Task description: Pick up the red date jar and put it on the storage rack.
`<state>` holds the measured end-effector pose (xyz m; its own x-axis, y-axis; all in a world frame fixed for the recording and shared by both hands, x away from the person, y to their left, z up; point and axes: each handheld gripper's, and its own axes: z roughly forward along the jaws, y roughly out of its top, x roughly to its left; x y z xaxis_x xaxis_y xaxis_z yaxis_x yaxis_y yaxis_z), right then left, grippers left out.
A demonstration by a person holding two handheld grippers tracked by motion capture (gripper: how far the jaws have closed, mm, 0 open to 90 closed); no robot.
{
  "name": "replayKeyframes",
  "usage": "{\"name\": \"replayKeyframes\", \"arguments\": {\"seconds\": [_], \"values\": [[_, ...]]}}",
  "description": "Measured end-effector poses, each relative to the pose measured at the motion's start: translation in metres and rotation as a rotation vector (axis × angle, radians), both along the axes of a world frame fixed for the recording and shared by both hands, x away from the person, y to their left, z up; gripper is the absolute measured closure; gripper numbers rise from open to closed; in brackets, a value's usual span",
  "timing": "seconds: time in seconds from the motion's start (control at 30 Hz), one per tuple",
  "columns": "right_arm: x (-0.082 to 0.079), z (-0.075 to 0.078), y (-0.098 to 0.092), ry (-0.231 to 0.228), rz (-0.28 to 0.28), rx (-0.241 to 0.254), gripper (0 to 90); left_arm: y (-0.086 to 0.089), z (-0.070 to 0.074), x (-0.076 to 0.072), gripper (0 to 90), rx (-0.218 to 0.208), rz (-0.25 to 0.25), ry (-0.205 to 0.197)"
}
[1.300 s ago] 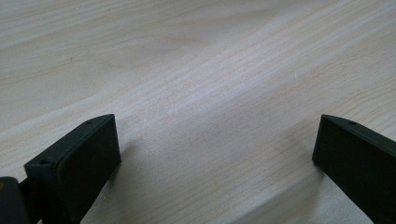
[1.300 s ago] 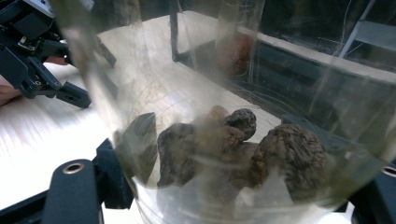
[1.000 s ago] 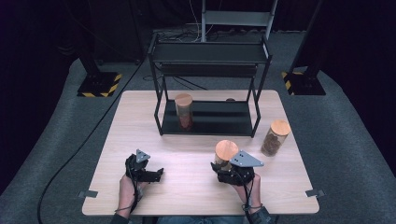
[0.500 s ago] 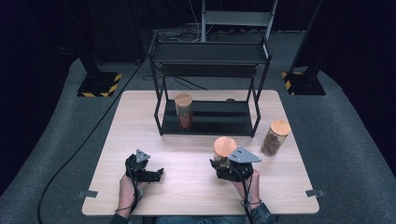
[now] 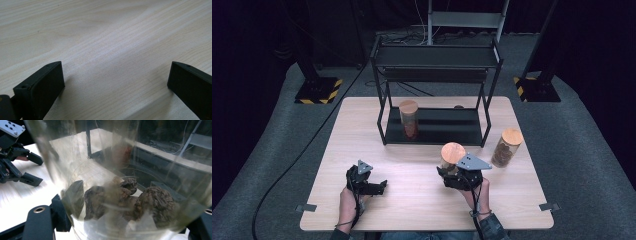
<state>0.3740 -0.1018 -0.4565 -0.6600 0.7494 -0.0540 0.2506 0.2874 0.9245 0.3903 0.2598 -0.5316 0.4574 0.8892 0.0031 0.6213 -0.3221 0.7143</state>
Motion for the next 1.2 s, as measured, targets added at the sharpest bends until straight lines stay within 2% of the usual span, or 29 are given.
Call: {"name": "replayKeyframes", "arguments": {"seconds": [0.5,1.2], "values": [[0.01,0.006,0.004,-0.009,0.006,-0.015,24.8,0.0,0.0,0.0,0.0,0.0,0.0,0.0],[0.026,0.009,0.008,-0.005,0.006,0.004,24.8,0.0,0.0,0.0,0.1,0.001,0.0,-0.001]]}}
